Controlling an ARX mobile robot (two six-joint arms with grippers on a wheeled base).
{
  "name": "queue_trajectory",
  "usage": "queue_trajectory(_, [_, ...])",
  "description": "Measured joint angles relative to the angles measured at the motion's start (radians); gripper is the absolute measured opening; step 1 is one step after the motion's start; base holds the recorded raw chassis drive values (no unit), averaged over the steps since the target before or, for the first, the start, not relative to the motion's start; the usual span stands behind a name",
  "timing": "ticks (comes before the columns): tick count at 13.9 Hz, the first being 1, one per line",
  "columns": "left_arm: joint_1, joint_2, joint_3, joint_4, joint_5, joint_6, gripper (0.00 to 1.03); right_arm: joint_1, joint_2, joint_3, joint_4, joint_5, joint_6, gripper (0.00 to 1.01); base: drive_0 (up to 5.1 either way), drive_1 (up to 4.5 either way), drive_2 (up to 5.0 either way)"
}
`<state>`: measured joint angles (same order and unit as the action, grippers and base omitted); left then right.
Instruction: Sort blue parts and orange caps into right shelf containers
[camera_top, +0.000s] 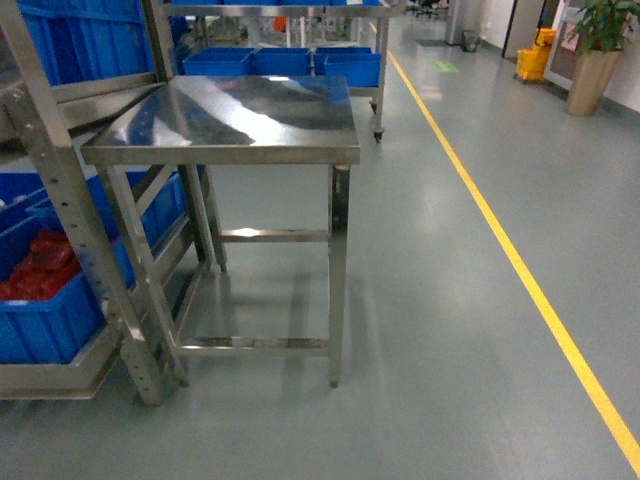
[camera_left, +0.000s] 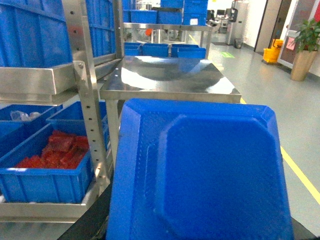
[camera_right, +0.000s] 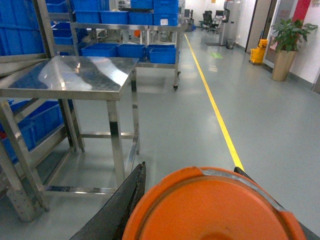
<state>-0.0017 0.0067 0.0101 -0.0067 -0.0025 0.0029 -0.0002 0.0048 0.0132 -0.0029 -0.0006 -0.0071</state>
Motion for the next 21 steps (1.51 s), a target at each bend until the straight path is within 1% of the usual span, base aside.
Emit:
queue_trajectory(11, [0.0,0.0,0.0,-0.001,0.005,0.0,0.44,0.0,0.0,0.0,-0.008,0.003,0.0,0.45,0.0,4.34,-4.3])
queue_trajectory(21, [0.001,0.0,0.0,0.003,0.001,0.0,0.44,0.0,0.0,0.0,0.0,0.001,0.0,0.45,-4.6,1.73,3.6])
